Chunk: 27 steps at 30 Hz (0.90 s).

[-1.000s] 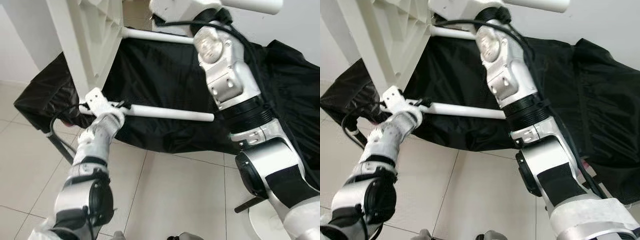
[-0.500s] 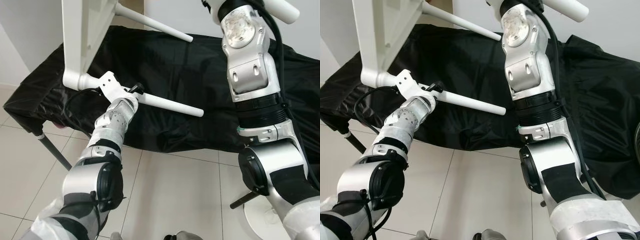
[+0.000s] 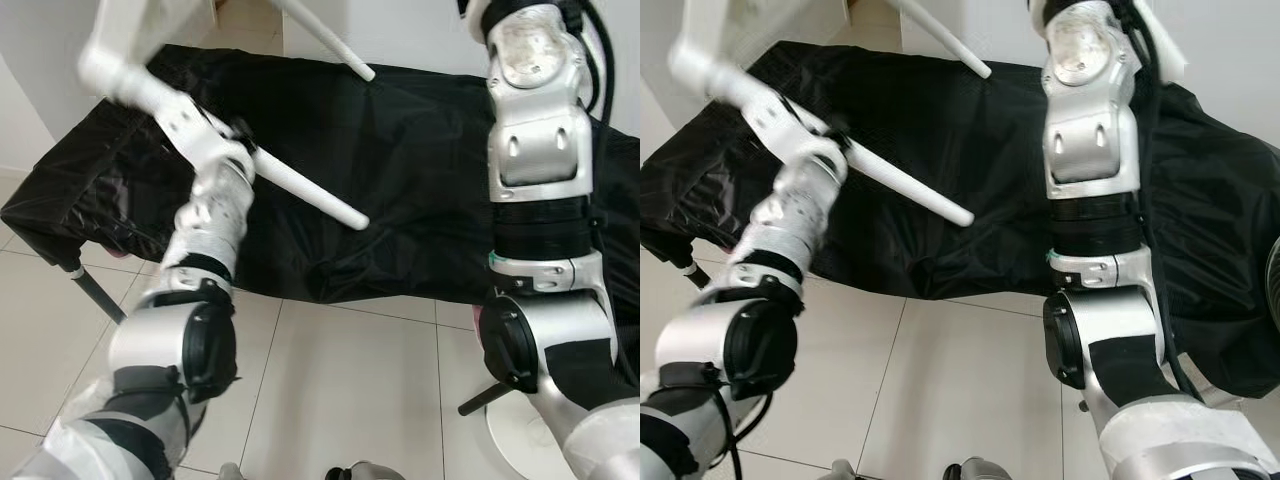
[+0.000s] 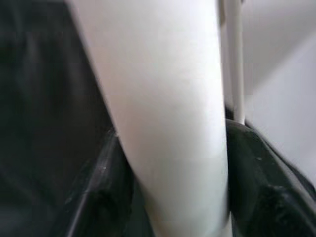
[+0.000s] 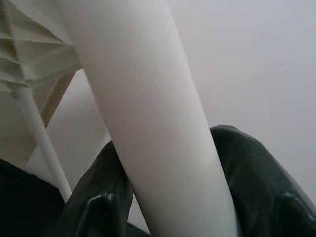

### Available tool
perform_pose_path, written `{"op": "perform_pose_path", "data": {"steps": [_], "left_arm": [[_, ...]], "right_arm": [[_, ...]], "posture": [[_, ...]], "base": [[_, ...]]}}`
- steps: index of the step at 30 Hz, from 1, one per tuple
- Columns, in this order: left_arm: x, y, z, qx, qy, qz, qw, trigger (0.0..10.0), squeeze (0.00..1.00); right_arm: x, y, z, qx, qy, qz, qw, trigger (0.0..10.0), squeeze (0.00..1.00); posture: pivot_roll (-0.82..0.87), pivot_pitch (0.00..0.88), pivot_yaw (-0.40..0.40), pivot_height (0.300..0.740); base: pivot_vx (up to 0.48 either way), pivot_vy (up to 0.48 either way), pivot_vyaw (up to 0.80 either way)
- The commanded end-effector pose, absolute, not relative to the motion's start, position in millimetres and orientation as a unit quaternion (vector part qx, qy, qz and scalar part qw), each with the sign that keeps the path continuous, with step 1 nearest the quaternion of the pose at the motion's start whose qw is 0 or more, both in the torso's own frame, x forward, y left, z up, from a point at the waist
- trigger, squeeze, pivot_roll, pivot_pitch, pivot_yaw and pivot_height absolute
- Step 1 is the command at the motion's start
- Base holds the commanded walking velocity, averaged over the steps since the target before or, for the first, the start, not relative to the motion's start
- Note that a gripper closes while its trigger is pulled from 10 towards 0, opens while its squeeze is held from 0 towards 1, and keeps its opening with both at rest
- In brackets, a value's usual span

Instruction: Building children table

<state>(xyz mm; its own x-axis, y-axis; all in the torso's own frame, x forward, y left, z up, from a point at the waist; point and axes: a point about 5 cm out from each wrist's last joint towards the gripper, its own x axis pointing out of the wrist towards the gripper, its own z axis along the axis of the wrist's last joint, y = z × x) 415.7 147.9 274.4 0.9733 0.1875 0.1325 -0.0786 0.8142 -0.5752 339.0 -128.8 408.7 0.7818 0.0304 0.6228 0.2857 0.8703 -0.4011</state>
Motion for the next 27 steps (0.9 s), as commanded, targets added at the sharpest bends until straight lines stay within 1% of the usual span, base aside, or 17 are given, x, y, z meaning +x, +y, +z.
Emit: {"op": "perform_pose_path", "data": {"steps": [1, 3, 4, 6, 8, 9, 10, 13, 14, 16, 17, 19, 22, 23, 24, 26, 27], "left_arm": [[412, 150, 306, -0.268, -0.164, 0.045, 0.948, 0.0, 0.00], [405, 156, 338, -0.262, -0.221, 0.035, 0.939, 0.0, 0.00], [405, 156, 338, -0.262, -0.221, 0.035, 0.939, 0.0, 0.00], [397, 155, 365, -0.260, -0.264, 0.010, 0.929, 0.0, 0.00], [397, 155, 365, -0.260, -0.264, 0.010, 0.929, 0.0, 0.00], [386, 149, 388, -0.247, -0.302, -0.022, 0.920, 0.0, 0.00], [382, 146, 395, -0.238, -0.314, -0.035, 0.918, 0.0, 0.00], [379, 143, 399, -0.229, -0.320, -0.044, 0.918, 0.0, 0.00], [376, 137, 399, -0.208, -0.322, -0.059, 0.922, 0.0, 0.00], [375, 131, 397, -0.193, -0.319, -0.073, 0.925, 0.0, 0.00], [375, 131, 397, -0.193, -0.319, -0.073, 0.925, 0.0, 0.00], [376, 122, 389, -0.174, -0.300, -0.091, 0.933, 0.0, 0.00], [376, 122, 389, -0.174, -0.300, -0.091, 0.933, 0.0, 0.00], [378, 119, 383, -0.167, -0.287, -0.095, 0.938, 0.0, 0.00], [378, 116, 379, -0.162, -0.275, -0.106, 0.942, 1.1, 0.00], [378, 116, 379, -0.162, -0.275, -0.106, 0.942, 1.1, 0.00], [378, 113, 377, -0.156, -0.269, -0.112, 0.944, 10.0, 0.00]], "right_arm": [[336, -129, 409, -0.213, -0.332, -0.056, 0.917, 0.0, 0.00], [338, -141, 391, -0.214, -0.310, -0.066, 0.924, 0.0, 0.00], [338, -141, 391, -0.214, -0.310, -0.066, 0.924, 0.0, 0.00], [343, -151, 370, -0.201, -0.280, -0.074, 0.936, 0.0, 0.00], [343, -151, 370, -0.201, -0.280, -0.074, 0.936, 0.0, 0.00], [349, -166, 334, -0.174, -0.234, -0.088, 0.952, 0.0, 0.00], [349, -173, 318, -0.165, -0.217, -0.095, 0.957, 0.0, 0.00], [349, -178, 304, -0.158, -0.208, -0.098, 0.960, 0.0, 0.00], [349, -185, 281, -0.113, -0.193, -0.100, 0.970, 0.0, 0.00], [348, -192, 262, -0.067, -0.176, -0.109, 0.976, 0.0, 0.00], [348, -192, 262, -0.067, -0.176, -0.109, 0.976, 0.0, 0.00], [342, -199, 225, 0.013, -0.157, -0.115, 0.981, 0.0, 0.00], [342, -199, 225, 0.013, -0.157, -0.115, 0.981, 0.0, 0.00], [340, -202, 213, 0.036, -0.151, -0.121, 0.980, 0.0, 0.00], [337, -204, 204, 0.052, -0.148, -0.126, 0.980, 0.0, 0.00], [337, -204, 204, 0.052, -0.148, -0.126, 0.980, 0.0, 0.00], [335, -205, 199, 0.069, -0.149, -0.127, 0.978, 10.0, 0.00]], "posture": [[-0.11, 0.057, 0.028, 0.740], [-0.09, 0.061, 0.017, 0.740], [-0.09, 0.061, 0.017, 0.740], [-0.08, 0.062, 0.007, 0.740], [-0.08, 0.062, 0.007, 0.740], [-0.08, 0.062, 0.007, 0.740], [-0.07, 0.064, 0.004, 0.740], [-0.07, 0.064, 0.004, 0.740], [-0.07, 0.067, 0.004, 0.740], [-0.07, 0.067, 0.004, 0.740], [-0.07, 0.067, 0.004, 0.740], [-0.06, 0.075, 0.014, 0.740], [-0.06, 0.075, 0.014, 0.740], [-0.05, 0.078, 0.017, 0.740], [-0.05, 0.077, 0.020, 0.740], [-0.05, 0.077, 0.020, 0.740], [-0.05, 0.079, 0.021, 0.740]], "base": [[0.000, 0.000, 0.00], [0.000, 0.000, 0.00], [0.000, 0.000, 0.00], [0.000, 0.000, 0.00], [0.000, 0.000, 0.00], [0.000, 0.000, 0.00], [0.000, 0.000, 0.00], [0.000, 0.000, 0.00], [0.000, 0.000, 0.00], [0.000, 0.000, 0.00], [0.000, 0.000, 0.00], [0.000, 0.000, 0.00], [0.000, 0.000, 0.00], [0.000, 0.000, 0.00], [0.000, 0.000, 0.00], [0.000, 0.000, 0.00], [0.000, 0.000, 0.00]]}}
